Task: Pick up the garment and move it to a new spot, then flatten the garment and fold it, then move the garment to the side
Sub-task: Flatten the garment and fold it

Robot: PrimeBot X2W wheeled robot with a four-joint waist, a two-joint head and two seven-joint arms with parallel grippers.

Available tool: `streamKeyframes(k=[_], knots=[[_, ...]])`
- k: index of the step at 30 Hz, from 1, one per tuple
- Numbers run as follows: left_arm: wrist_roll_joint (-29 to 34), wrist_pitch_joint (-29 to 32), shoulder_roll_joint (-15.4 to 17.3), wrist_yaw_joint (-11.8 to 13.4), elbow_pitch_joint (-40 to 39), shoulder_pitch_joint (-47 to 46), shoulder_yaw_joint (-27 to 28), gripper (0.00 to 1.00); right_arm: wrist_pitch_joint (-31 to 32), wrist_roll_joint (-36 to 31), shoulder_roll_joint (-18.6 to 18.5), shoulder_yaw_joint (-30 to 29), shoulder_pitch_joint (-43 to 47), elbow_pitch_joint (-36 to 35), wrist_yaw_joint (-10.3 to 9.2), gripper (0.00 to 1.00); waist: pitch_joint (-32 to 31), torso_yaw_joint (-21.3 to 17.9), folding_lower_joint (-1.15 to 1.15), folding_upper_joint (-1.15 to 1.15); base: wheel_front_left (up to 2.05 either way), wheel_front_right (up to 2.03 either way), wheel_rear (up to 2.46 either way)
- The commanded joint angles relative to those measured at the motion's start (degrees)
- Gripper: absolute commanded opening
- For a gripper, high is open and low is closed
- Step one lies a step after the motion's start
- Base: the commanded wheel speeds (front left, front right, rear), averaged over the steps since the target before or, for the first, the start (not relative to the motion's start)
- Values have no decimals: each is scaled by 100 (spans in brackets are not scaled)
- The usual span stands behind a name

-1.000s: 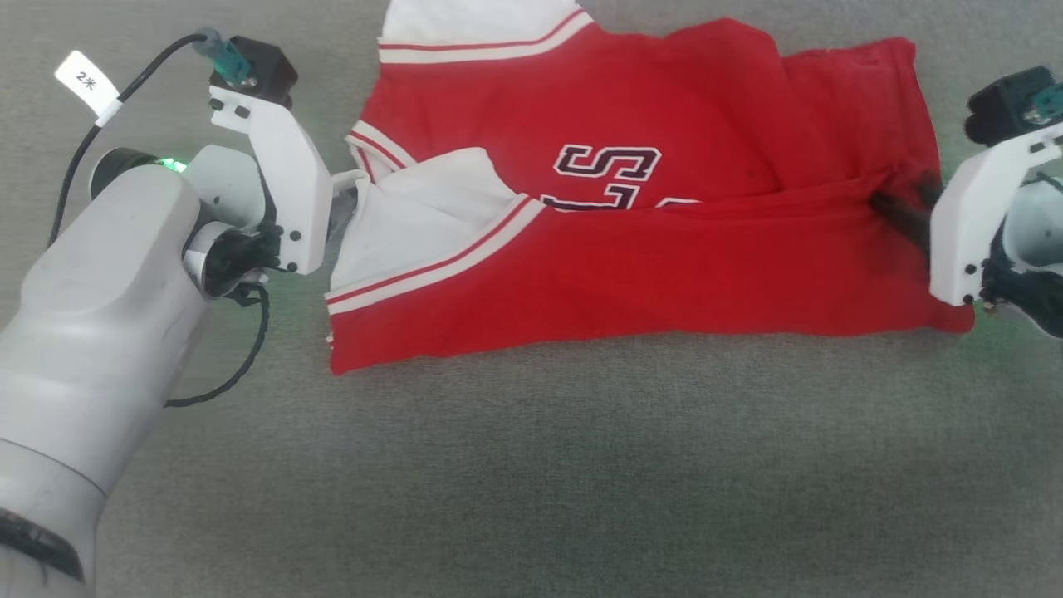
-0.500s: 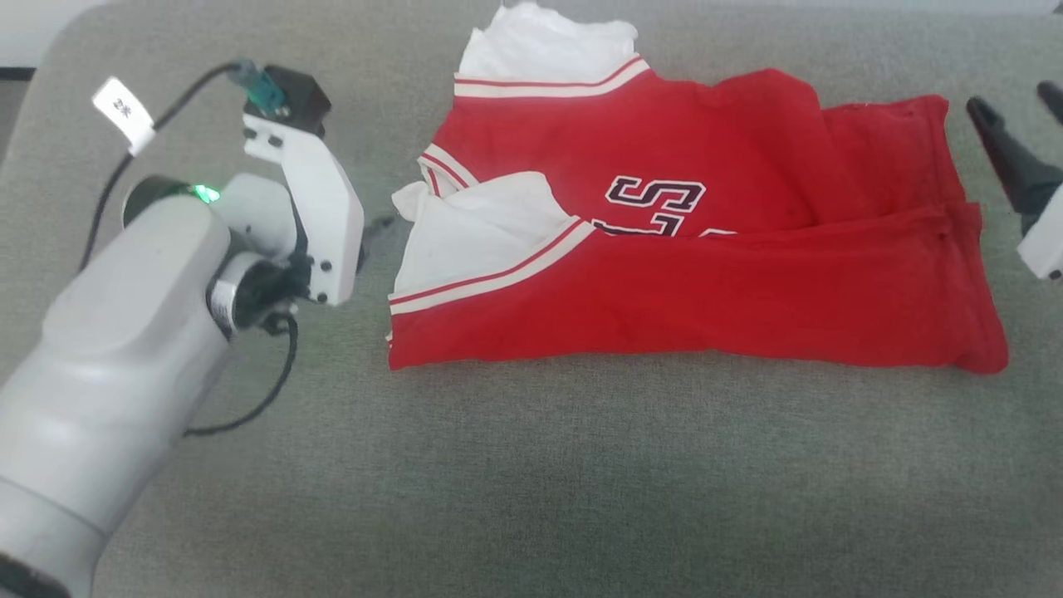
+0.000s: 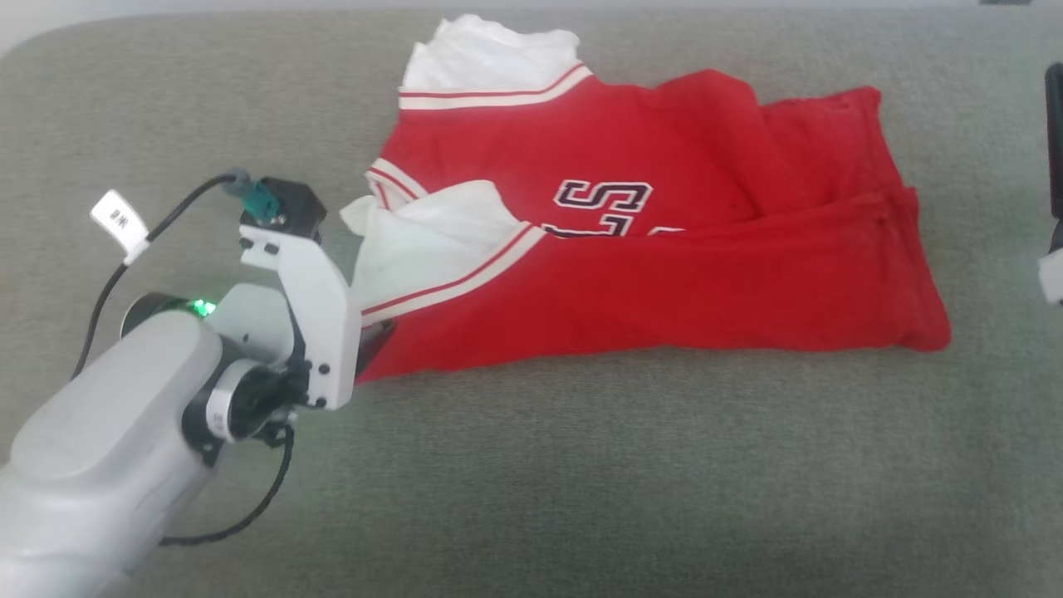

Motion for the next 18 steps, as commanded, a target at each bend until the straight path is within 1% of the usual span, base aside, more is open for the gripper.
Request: streamKeyframes(k=[1,2,3,5,6,9,13,15,16,17,18], knots=[[-34,26,83,120,-153,143,31,100,91,-130,197,-180,184,-267,-6,100,111,-150,0,0,0,0,0],[-48,43,126,184,-216,201,40,100,158,-199,292,-267,277,-421,-6,100,142,-194,0,0,0,0,0],[-48,43,126,184,-216,201,40,100,158,-199,292,-267,277,-421,-6,100,142,-194,0,0,0,0,0],[-82,53,183,309,-270,305,59,100,252,-308,476,-452,445,-685,-6,100,200,-276,0,0,0,0,0],[-130,74,187,388,-251,354,85,100,313,-336,564,-515,519,-802,-6,100,228,-313,0,0,0,0,0],[-175,0,187,507,-105,460,138,100,419,-359,747,-644,680,-1025,-7,100,308,-418,0,0,0,0,0],[-324,70,109,654,311,682,154,100,574,-303,858,-690,844,-1154,-7,100,369,-520,0,0,0,0,0],[-427,119,43,668,485,783,143,100,698,-223,852,-625,923,-1213,-7,100,377,-544,0,0,0,0,0],[-484,179,11,646,555,818,125,76,773,-184,846,-611,950,-1228,-7,100,375,-548,0,0,0,0,0],[-506,219,-15,582,593,828,81,0,887,-109,796,-518,1005,-1236,-6,100,370,-547,0,0,0,0,0],[-509,294,-26,565,647,837,23,0,998,-27,772,-477,1054,-1243,-5,100,364,-541,0,0,0,0,0]])
